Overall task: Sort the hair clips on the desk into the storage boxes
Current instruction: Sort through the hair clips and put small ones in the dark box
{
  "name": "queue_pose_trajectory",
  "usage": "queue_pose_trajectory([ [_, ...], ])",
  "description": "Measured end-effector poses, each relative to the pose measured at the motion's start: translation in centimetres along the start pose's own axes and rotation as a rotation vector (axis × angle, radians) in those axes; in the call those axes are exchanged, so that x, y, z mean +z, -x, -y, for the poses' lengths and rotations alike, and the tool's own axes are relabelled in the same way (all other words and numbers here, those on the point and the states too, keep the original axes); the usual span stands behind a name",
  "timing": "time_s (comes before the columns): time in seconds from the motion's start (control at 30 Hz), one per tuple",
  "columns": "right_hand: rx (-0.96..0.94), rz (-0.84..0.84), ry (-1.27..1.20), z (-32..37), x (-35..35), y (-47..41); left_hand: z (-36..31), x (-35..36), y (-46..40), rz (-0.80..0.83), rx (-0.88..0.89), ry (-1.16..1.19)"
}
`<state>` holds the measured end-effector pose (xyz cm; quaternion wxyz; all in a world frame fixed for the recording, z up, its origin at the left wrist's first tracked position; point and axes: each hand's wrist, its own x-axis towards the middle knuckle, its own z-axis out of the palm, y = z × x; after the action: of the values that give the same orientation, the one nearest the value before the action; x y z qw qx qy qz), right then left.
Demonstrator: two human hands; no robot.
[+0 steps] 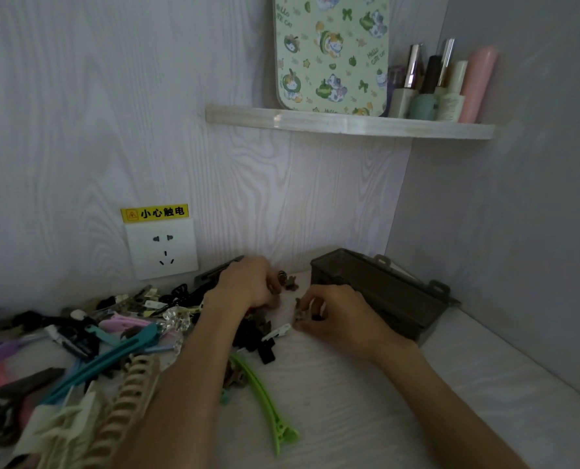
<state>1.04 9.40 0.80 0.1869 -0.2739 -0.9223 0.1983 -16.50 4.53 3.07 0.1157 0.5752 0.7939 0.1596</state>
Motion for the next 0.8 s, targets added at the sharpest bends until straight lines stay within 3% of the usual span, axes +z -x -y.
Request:
queue_pose_trajectory([
  [0.07, -0.028, -0.059, 0.018, 0.1, -0.4, 0.2, 0.2, -0.5, 0.1, 0.034, -0.028, 0.025],
  [0.17, -0.111, -0.437, -0.046, 1.0, -1.6, 0.2, -0.1, -1.6, 0.3, 0.082, -0.016, 0.095],
  [0.27, -0.037, -0.765, -0.036, 0.6, -3.2, 0.3, -1.7, -2.5, 0.6, 0.037, 0.068, 0.184],
  [0.37, 0.087, -0.745, 0.084, -0.9, -3.6, 0.2, -3.6, -2.3, 0.5, -0.139, 0.199, 0.259],
  [0.5, 0.105, -0.689, 0.192, -1.4, -2.9, -0.2, -6.0, -0.8, 0.3, -0.34, 0.292, 0.513],
  [0.57, 0.095, -0.722, 0.191, -1.4, -2.9, -0.3, -6.8, 0.0, 0.1, -0.313, 0.315, 0.588],
  [0.63, 0.089, -0.758, 0.188, -1.2, -3.0, -0.2, -6.8, 0.3, -0.1, -0.175, 0.306, 0.605],
  [0.73, 0.047, -0.777, 0.121, -0.5, -3.1, 0.1, -4.7, -0.1, -0.5, -0.102, 0.217, 0.429],
  [0.8, -0.01, -0.688, 0.06, 0.2, -2.5, 0.3, -2.5, -0.1, -1.0, -0.054, 0.1, 0.219],
])
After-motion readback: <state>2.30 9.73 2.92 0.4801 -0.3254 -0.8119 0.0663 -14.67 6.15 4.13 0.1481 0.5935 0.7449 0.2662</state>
